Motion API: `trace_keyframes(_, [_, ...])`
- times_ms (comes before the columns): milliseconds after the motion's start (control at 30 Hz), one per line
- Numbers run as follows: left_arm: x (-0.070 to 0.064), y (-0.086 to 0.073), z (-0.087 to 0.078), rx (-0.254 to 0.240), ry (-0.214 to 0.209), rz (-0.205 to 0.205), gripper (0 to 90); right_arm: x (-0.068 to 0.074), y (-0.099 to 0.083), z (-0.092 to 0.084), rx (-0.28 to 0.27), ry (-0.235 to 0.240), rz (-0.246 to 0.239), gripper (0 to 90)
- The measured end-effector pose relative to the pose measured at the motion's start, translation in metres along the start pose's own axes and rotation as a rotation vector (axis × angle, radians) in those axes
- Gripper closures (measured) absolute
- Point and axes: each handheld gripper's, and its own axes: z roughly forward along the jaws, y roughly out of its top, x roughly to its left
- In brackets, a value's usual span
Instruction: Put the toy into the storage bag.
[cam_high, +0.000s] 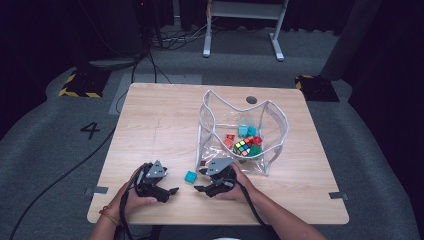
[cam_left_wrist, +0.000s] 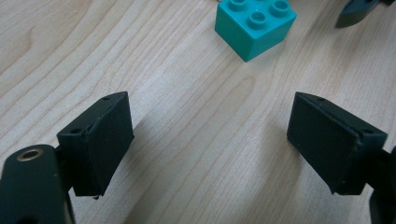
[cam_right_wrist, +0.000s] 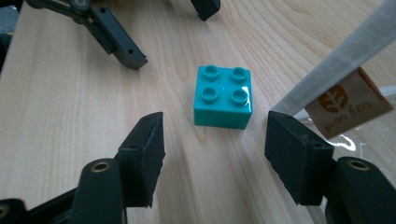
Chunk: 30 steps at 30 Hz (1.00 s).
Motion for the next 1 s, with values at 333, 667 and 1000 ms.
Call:
trace_keyframes(333, [0.0,0.0,0.0,0.0,0.0,0.0,14.5,-0.002,0.01,0.019,0.019,-0.016,0.003,40.9])
trace_keyframes(667, [0.0,0.0,0.0,0.0,0.001,0.0,14.5,-0.003,0.011,0.018,0.013,-0.02,0.051,59.3])
trace_keyframes(1000, [0.0,0.0,0.0,0.0,0.001,0.0,14.4,-0.004,-0.01,-0.006,0.001,0.01,0.017,59.7])
